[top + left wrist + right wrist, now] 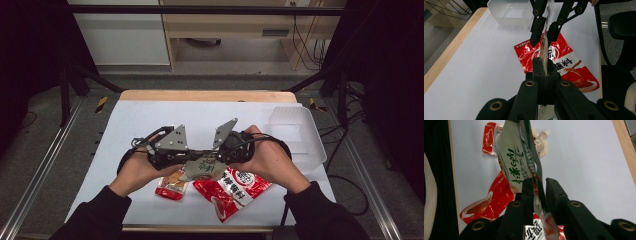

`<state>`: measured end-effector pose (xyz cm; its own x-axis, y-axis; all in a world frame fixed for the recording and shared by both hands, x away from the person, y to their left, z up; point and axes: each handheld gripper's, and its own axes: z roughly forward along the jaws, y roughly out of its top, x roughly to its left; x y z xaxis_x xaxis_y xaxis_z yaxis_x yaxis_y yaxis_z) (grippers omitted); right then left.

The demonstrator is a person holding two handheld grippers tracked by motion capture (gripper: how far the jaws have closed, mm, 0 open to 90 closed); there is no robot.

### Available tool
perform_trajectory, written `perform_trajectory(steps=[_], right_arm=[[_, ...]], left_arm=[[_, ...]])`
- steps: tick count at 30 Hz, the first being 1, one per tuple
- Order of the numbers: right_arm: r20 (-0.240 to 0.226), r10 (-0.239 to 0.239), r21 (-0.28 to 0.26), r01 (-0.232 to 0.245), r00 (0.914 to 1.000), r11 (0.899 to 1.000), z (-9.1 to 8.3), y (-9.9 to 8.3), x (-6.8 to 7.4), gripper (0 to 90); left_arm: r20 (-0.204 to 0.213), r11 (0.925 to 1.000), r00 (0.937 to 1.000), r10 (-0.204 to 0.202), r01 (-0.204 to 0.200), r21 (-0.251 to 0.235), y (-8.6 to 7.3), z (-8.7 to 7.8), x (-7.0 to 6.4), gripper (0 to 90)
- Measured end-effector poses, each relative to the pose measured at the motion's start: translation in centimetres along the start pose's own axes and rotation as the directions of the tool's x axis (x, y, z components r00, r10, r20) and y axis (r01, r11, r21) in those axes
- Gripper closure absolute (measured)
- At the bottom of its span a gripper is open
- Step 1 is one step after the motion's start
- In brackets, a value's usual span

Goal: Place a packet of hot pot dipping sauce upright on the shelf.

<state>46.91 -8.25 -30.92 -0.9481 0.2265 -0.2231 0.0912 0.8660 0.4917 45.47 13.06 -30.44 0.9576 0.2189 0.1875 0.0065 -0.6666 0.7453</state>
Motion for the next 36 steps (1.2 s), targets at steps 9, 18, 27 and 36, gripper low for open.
perform_trajectory(steps=[9,18,27,36], right_arm=[[0.043,0.006,-0.02,-0.005,0.9991,1.0,-0.4,-0.3,-0.1,89.3],[0.156,-0.026,0.019,0.024,0.9873,1.0,-1.4,-0.6,-0.7,90.0],[0.224,-0.008,0.01,0.006,0.9747,1.0,-3.5,-2.0,-2.5,90.0],[0.289,-0.011,0.024,0.005,0.9571,1.0,-6.1,-3.3,-3.7,90.0]], left_arm=[[0.006,0.9989,0.9989,-0.046,0.046,-0.001,-0.2,0.5,0.7,88.8],[-0.025,0.9928,0.9949,-0.098,0.096,-0.071,-1.0,-0.8,1.2,71.6],[-0.138,0.9805,0.9712,-0.194,0.187,-0.06,-6.6,-2.0,0.6,31.8],[-0.245,0.9292,0.897,-0.368,0.345,-0.132,-17.6,-3.0,-0.3,17.7]])
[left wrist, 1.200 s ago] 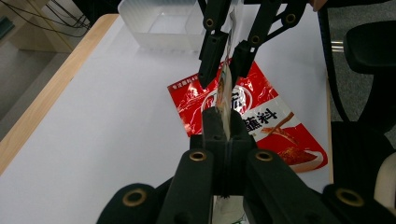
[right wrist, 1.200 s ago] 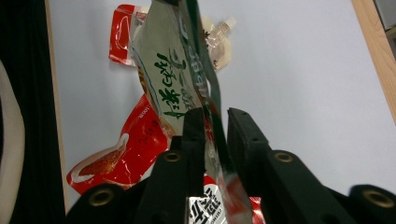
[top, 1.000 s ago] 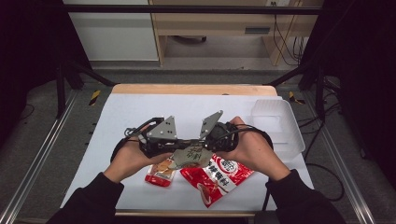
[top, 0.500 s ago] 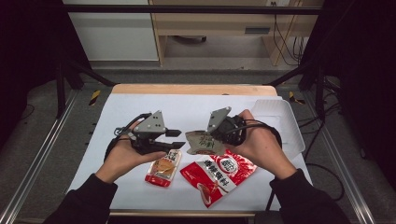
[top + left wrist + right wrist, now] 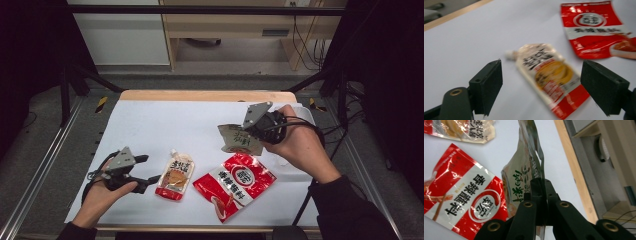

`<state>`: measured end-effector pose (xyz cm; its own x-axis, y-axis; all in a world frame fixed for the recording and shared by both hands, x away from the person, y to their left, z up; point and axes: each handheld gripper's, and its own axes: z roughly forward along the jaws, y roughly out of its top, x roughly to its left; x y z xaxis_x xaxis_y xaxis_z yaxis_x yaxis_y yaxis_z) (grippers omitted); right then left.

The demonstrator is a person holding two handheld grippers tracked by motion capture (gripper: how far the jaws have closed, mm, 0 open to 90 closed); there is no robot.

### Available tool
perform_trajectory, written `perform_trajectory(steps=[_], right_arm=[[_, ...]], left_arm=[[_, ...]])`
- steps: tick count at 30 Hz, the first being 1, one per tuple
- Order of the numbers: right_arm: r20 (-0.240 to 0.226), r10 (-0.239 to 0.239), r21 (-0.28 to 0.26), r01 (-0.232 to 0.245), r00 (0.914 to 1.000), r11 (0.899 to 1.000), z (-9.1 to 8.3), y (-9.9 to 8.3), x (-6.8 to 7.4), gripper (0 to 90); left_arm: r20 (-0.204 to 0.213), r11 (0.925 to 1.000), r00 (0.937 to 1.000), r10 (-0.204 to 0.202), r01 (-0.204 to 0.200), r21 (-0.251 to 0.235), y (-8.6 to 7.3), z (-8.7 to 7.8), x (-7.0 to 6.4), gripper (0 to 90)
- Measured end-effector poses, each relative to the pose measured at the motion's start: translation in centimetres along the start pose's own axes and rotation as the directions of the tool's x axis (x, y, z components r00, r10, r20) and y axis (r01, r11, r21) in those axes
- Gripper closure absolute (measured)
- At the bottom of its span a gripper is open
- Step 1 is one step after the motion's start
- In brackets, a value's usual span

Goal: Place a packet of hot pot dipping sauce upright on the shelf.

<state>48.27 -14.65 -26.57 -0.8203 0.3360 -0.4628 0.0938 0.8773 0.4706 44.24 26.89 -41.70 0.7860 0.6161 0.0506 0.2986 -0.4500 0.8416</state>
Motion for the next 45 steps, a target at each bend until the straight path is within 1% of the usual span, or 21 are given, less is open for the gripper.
perform_trajectory(steps=[1,2,3,4,6,8,10,11,13,14,16,17,19,23,25,30,31,38,43,44,45], right_arm=[[0.007,-0.002,-0.003,0.002,1.0,1.0,-0.2,-0.1,-0.1,90.0],[0.02,-0.002,-0.007,0.002,0.9998,1.0,-0.5,-0.2,-0.3,90.0],[0.029,-0.001,-0.004,0.001,0.9996,1.0,-0.8,-0.4,-0.4,90.0],[0.037,-0.004,-0.006,0.005,0.9993,1.0,-0.9,-0.4,-0.5,90.0],[0.069,0.021,0.003,-0.021,0.9974,1.0,-1.6,-0.9,-0.7,90.0],[0.074,0.021,0.004,-0.021,0.997,1.0,-1.8,-1.1,-0.8,90.0],[0.095,0.034,0.006,-0.035,0.9949,0.999,-2.4,-1.6,-1.1,90.0],[0.095,0.034,0.006,-0.035,0.9949,0.999,-2.4,-1.6,-1.1,90.0],[0.101,0.047,0.005,-0.048,0.9938,0.999,-2.7,-1.9,-1.3,90.0],[0.102,0.054,-0.001,-0.054,0.9933,0.999,-2.8,-2.1,-1.4,90.0],[0.108,0.061,-0.007,-0.061,0.9923,0.998,-3.1,-2.5,-1.7,90.0],[0.105,0.063,-0.009,-0.063,0.9925,0.998,-3.3,-2.8,-1.9,90.0],[0.109,0.062,-0.014,-0.061,0.9921,0.998,-3.5,-3.1,-2.1,90.0],[0.122,0.082,-0.029,-0.079,0.9891,0.996,-4.1,-4.3,-2.9,90.0],[0.124,0.096,-0.033,-0.093,0.9876,0.995,-4.4,-4.9,-3.2,90.0],[0.136,0.115,-0.03,-0.112,0.984,0.993,-4.8,-6.4,-3.8,90.0],[0.139,0.123,-0.032,-0.12,0.9826,0.992,-5.0,-6.9,-3.9,90.0],[0.141,0.149,-0.045,-0.144,0.9787,0.989,-6.0,-9.5,-4.6,90.0],[0.126,0.145,-0.034,-0.142,0.9813,0.989,-6.5,-11.1,-4.7,90.0],[0.122,0.142,-0.026,-0.14,0.9823,0.99,-6.5,-11.7,-4.6,90.0],[0.122,0.142,-0.026,-0.14,0.9823,0.99,-6.5,-11.7,-4.6,90.0]], left_arm=[[-0.041,0.9999,0.9991,0.009,-0.009,0.006,-0.6,-0.2,0.4,17.3],[-0.082,0.9991,0.9962,0.03,-0.028,0.031,-1.0,-0.5,1.0,16.8],[-0.098,0.9984,0.9943,0.041,-0.037,0.043,-1.1,-0.7,1.3,16.3],[-0.126,0.9979,0.9909,0.048,-0.042,0.05,-1.3,-1.0,1.7,16.1],[-0.162,0.9996,0.9867,0.02,-0.016,0.024,-1.8,-1.2,2.1,15.8],[-0.189,0.9991,0.9818,0.015,-0.008,0.041,-2.5,-1.1,2.4,15.7],[-0.205,0.9983,0.9786,-0.007,0.019,0.056,-3.4,-0.9,2.7,15.6],[-0.213,0.9972,0.9768,-0.026,0.04,0.063,-3.7,-0.7,2.7,15.6],[-0.221,0.9961,0.9748,-0.029,0.047,0.076,-3.7,-0.5,2.7,14.3],[-0.231,0.9967,0.9724,-0.036,0.051,0.063,-3.6,-0.6,2.7,13.3],[-0.227,0.9961,0.9718,-0.065,0.077,0.044,-3.6,-0.6,2.7,12.6],[-0.223,0.9955,0.9722,-0.071,0.083,0.045,-3.7,-0.5,2.7,11.8],[-0.222,0.9947,0.9722,-0.073,0.087,0.055,-3.8,-0.5,2.6,11.5],[-0.223,0.9931,0.9702,-0.095,0.108,0.046,-4.0,-0.6,2.6,11.1],[-0.233,0.9924,0.9673,-0.1,0.114,0.046,-4.1,-0.6,2.7,11.1],[-0.244,0.9886,0.9604,-0.135,0.147,0.033,-4.4,-0.9,3.2,11.1],[-0.242,0.988,0.9604,-0.139,0.151,0.032,-4.4,-0.9,3.3,11.1],[-0.243,0.9878,0.96,-0.139,0.152,0.035,-4.4,-0.9,3.4,11.1],[-0.241,0.9873,0.9603,-0.14,0.154,0.041,-4.5,-0.8,3.4,11.1],[-0.243,0.9873,0.9599,-0.139,0.154,0.041,-4.5,-0.8,3.4,11.2],[-0.244,0.9872,0.9597,-0.14,0.155,0.04,-4.5,-0.8,3.4,11.2]])
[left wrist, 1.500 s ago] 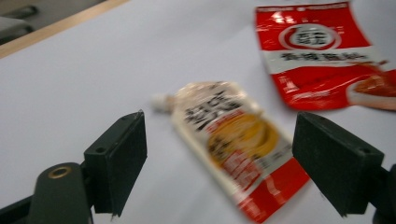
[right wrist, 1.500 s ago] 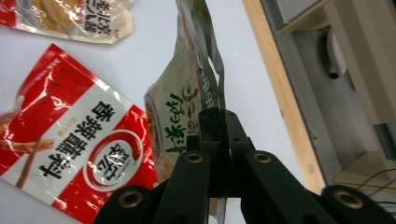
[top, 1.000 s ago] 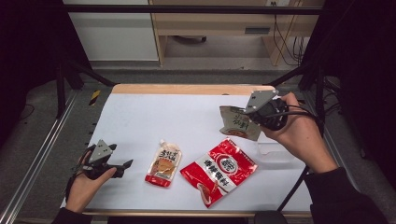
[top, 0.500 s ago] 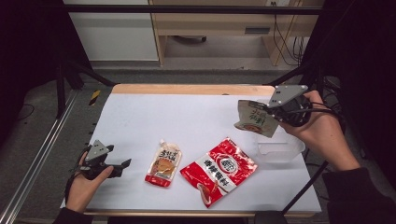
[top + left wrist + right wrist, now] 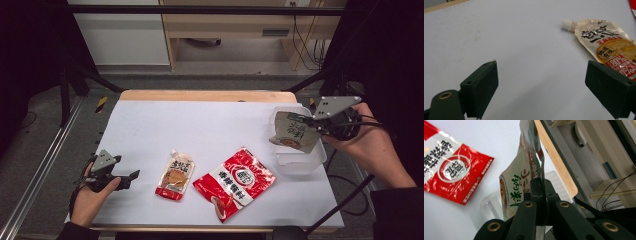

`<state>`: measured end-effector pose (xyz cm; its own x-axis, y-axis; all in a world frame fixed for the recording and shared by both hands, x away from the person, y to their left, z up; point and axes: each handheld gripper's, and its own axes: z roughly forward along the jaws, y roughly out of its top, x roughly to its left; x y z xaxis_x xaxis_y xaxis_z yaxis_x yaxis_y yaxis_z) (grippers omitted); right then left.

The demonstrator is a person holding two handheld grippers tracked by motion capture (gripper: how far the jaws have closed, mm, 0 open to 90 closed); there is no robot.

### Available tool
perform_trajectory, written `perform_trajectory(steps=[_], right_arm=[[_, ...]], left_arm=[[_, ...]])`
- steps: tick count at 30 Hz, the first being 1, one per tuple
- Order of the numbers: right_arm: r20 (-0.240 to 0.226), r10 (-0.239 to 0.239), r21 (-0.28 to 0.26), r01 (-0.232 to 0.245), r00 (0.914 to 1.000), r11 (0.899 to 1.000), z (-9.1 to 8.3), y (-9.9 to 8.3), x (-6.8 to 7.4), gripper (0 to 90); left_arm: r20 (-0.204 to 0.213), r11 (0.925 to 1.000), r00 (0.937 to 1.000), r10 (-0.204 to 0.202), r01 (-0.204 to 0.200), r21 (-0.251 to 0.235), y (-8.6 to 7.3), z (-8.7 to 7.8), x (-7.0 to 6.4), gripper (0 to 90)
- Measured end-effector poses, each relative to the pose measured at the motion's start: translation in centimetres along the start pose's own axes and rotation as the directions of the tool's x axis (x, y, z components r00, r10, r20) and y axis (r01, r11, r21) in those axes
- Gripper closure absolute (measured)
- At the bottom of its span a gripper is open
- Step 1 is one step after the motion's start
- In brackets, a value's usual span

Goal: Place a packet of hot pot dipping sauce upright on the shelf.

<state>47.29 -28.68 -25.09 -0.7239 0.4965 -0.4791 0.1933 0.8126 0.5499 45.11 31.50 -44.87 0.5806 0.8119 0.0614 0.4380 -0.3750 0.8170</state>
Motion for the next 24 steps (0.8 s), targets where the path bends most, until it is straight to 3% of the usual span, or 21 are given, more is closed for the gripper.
perform_trajectory(steps=[8,24], right_arm=[[-0.037,0.008,-0.007,-0.008,0.9993,1.0,-0.1,-2.4,-0.1,90.0],[-0.118,-0.006,-0.017,0.004,0.993,1.0,0.1,-3.5,0.2,90.0]], left_arm=[[-0.003,1.0,1.0,-0.003,0.003,0.003,-0.1,0.0,0.0,11.5],[0.001,1.0,1.0,0.002,-0.002,0.006,0.0,0.0,0.1,11.5]])
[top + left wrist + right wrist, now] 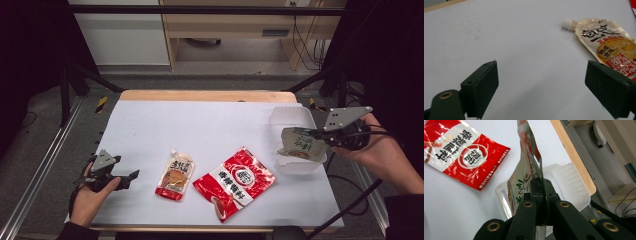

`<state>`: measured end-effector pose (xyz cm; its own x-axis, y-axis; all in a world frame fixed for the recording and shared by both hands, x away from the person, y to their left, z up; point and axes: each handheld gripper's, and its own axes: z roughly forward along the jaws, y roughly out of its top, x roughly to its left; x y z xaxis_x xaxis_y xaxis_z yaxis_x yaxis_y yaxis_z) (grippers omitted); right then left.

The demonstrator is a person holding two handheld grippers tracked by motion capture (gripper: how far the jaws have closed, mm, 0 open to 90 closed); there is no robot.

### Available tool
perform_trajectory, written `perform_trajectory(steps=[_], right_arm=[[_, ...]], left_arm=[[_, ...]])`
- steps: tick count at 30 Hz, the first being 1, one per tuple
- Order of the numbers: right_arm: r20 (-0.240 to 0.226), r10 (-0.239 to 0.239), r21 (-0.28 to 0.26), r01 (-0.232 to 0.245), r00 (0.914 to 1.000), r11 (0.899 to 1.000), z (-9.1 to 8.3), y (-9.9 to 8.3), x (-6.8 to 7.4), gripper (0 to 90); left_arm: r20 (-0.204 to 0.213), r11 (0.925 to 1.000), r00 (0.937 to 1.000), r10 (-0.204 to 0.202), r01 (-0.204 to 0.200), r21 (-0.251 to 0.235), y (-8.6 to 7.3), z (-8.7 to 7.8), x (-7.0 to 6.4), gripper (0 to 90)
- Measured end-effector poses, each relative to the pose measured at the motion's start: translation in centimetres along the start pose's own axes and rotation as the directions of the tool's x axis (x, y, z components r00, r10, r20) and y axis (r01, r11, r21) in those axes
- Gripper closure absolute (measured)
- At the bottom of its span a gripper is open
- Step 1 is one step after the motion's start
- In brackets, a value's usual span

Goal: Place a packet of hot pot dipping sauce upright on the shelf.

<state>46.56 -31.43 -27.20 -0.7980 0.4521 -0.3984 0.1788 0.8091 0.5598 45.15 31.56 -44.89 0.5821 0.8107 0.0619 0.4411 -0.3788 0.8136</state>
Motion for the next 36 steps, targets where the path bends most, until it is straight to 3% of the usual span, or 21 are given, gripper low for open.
perform_trajectory(steps=[7,15,30,36], right_arm=[[-0.032,-0.005,-0.015,0.005,0.9995,1.0,0.0,0.2,0.1,90.0],[-0.069,-0.009,0.018,0.01,0.9975,1.0,0.5,-0.4,0.1,90.0],[-0.1,0.083,0.031,-0.08,0.9915,0.996,4.3,-3.2,0.0,89.7],[-0.099,0.119,0.029,-0.116,0.9879,0.993,4.8,-4.2,-0.5,89.7]], left_arm=[[-0.003,1.0,1.0,0.002,-0.002,0.003,0.0,0.0,0.0,11.5],[-0.003,1.0,1.0,-0.003,0.003,0.003,0.0,0.0,0.0,11.5],[-0.004,1.0,1.0,-0.003,0.003,0.004,0.0,0.0,0.0,11.5],[-0.004,1.0,1.0,0.002,-0.002,0.007,0.0,0.0,0.0,11.8]])
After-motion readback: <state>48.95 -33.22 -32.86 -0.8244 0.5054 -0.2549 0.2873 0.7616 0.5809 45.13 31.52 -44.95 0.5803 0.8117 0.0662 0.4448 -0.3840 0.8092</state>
